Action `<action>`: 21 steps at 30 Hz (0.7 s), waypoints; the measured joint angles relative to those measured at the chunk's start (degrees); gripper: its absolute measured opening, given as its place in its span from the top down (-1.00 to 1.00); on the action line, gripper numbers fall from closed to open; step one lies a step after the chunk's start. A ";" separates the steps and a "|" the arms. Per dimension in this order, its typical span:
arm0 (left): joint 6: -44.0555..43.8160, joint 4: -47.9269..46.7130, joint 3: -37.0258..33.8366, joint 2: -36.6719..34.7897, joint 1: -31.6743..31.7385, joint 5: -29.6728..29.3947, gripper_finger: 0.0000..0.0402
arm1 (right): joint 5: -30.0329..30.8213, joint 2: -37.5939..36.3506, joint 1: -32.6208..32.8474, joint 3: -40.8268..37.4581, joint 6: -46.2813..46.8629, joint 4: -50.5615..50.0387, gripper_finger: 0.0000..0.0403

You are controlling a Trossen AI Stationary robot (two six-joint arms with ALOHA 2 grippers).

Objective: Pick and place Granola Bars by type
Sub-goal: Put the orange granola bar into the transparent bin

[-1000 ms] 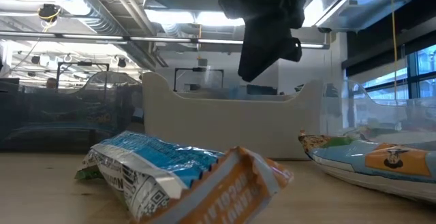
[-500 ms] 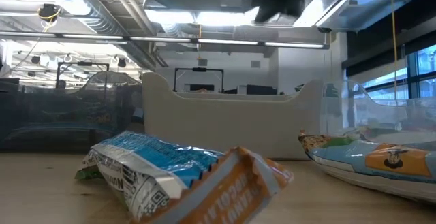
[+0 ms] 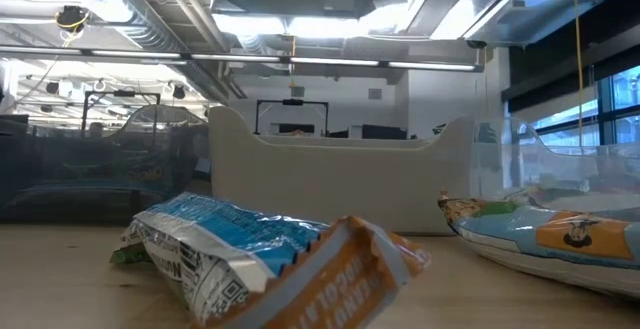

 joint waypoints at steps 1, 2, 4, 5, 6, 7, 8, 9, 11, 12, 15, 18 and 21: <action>-0.07 0.04 0.00 0.11 0.00 -1.48 -0.15 | -0.36 -0.11 0.01 0.00 -1.00 -0.33 0.34; -0.34 0.26 0.00 0.31 0.00 -2.62 -0.15 | -0.37 -0.18 0.01 0.00 -1.43 -0.43 0.34; -0.93 0.53 0.00 0.71 -0.38 -3.93 -0.13 | -0.31 -0.16 0.01 0.00 -3.12 -0.66 0.34; -0.82 1.42 0.00 1.10 -0.85 -4.06 -0.12 | -0.28 -0.13 0.01 0.00 -4.26 -0.70 0.34; 0.09 2.09 0.00 1.57 -1.53 -4.04 -0.11 | -0.13 -0.12 0.01 0.00 -5.09 -0.54 0.34; 1.56 1.90 0.00 2.24 -2.41 -3.97 -0.10 | 0.54 -0.13 0.01 0.00 -5.66 -0.36 0.34; 3.18 1.74 0.00 3.23 -3.24 -3.94 -0.08 | 1.88 -0.13 0.01 0.00 -5.81 -0.29 0.34; 4.55 1.63 0.00 4.47 -4.13 -4.05 -0.07 | 3.52 -0.13 -0.01 0.00 -5.75 -0.40 0.34; 5.85 1.35 0.00 7.54 -5.48 -4.75 -0.04 | 7.17 -0.10 -0.26 0.00 -5.67 -1.31 0.34; 5.92 1.58 0.00 9.36 -6.14 -5.25 -0.03 | 8.70 -0.10 -0.31 0.00 -5.56 -1.93 0.34; 6.00 2.10 0.00 15.31 -8.22 -8.17 0.01 | 10.37 -0.10 -0.43 0.00 -5.54 -2.87 0.34; 6.01 3.16 0.00 21.50 -10.34 -10.69 0.03 | 10.31 -0.10 -0.32 0.00 -3.90 -2.95 0.34; 3.72 6.56 0.12 27.05 -12.20 -12.06 0.06 | 10.34 -0.10 0.06 0.00 -0.02 -3.20 0.34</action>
